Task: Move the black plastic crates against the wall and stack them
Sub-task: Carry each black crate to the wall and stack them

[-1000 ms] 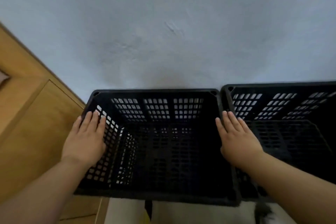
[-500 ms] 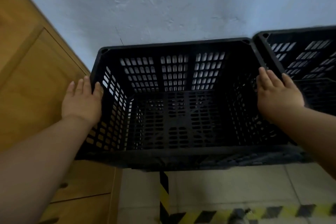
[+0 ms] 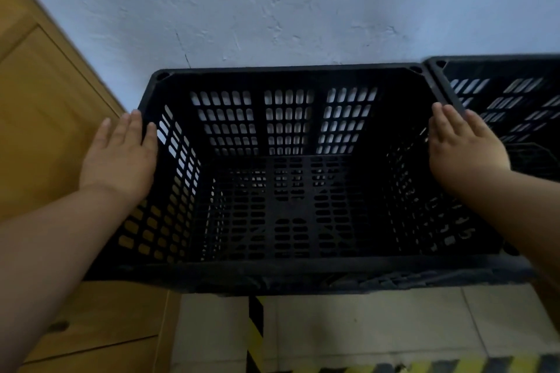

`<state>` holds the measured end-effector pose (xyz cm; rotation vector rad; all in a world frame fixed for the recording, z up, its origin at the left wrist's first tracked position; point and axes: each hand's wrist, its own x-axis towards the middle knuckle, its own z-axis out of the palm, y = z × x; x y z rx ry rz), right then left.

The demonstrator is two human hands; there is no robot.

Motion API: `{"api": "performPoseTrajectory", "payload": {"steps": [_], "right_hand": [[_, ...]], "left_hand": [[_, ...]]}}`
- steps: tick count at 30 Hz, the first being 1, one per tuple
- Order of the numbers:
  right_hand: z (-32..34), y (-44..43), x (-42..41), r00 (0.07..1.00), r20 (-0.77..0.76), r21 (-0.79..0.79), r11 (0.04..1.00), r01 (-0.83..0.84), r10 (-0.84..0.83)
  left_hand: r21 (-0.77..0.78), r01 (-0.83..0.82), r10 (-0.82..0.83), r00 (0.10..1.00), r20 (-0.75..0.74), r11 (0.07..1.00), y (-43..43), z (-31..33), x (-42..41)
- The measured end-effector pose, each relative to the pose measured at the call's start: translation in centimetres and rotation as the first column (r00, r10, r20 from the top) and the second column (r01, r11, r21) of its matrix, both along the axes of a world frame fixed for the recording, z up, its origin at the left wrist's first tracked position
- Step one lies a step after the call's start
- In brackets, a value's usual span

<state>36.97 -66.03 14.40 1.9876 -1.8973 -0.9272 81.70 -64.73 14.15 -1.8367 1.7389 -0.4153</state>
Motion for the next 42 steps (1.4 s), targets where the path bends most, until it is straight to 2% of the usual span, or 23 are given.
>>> {"api": "performPoseTrajectory", "payload": {"steps": [6,16,23,32,37,40,42], "right_hand": [[0.4,-0.3,-0.6,0.998,-0.051,0.054,0.998,-0.03,0.033],[-0.8,0.3,-0.9,0.989,-0.131,-0.033,0.996,-0.08,0.075],[-1.9,-0.2,-1.7,0.985,-0.07,-0.062,0.985,-0.164,0.16],[-2.1,0.6,-0.2,0.998,-0.025,-0.075,0.996,-0.058,0.056],[-1.9,0.9,0.1,0.999,0.048,-0.075,0.997,-0.017,0.021],[-1.3,1.1,0.6,0.999,0.035,-0.069,0.997,-0.029,0.031],[-1.5,1.2,0.4,0.995,0.098,-0.087,0.996,-0.004,0.012]], "left_hand": [[-0.026,0.011,-0.012,0.999,-0.049,1.0,-0.1,-0.4,-0.8],[-0.055,0.023,-0.031,0.991,-0.133,0.998,0.4,-1.1,-1.5],[-0.088,0.04,-0.053,0.987,-0.154,0.995,0.6,-1.5,-1.3],[-0.074,0.059,-0.067,0.993,-0.097,0.995,0.1,-1.7,0.3],[-0.123,0.078,-0.096,0.984,-0.153,0.989,-0.1,-2.4,1.2],[-0.145,0.116,-0.137,0.981,-0.141,0.983,-0.2,-3.0,1.7],[-0.158,0.119,-0.142,0.98,-0.143,0.98,-0.2,-3.1,2.0]]}}
